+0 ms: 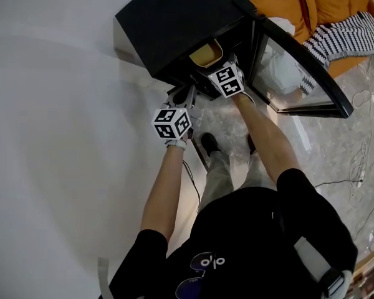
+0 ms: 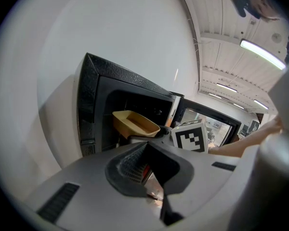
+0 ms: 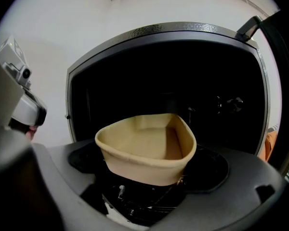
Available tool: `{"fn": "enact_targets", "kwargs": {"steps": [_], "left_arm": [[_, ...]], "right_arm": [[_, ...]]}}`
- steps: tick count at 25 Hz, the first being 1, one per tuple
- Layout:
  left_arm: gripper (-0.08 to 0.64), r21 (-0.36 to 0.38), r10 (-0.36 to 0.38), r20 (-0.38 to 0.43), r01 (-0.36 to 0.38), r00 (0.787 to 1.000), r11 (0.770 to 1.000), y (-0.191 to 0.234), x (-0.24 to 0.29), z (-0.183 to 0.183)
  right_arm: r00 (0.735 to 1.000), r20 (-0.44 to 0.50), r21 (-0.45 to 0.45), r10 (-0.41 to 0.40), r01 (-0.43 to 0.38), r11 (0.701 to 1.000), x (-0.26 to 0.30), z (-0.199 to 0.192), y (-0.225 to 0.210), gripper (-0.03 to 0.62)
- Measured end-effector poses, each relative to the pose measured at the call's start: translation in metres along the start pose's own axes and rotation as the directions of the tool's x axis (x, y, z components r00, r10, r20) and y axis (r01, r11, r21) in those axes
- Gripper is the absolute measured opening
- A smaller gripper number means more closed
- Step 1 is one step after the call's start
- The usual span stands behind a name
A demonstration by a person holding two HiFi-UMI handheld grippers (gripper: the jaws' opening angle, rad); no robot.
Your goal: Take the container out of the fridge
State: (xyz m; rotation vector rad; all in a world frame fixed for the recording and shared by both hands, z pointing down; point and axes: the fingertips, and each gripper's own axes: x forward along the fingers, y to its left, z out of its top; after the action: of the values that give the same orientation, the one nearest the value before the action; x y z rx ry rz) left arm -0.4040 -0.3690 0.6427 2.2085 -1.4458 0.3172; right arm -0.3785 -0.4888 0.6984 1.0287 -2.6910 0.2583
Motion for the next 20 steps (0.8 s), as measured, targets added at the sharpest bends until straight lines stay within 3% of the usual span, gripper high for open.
{"fn": "enact_targets", "kwargs": {"steps": [20], "left_arm": [[0.0, -0.034, 0.016, 0.031, -0.014, 0.999, 0.999, -0.039, -0.005, -0.012]], "right_arm": [[0.997, -0.064, -0.03, 0.045, -0.047, 0.998, -0.077, -0.009, -0.006, 0.517]]}}
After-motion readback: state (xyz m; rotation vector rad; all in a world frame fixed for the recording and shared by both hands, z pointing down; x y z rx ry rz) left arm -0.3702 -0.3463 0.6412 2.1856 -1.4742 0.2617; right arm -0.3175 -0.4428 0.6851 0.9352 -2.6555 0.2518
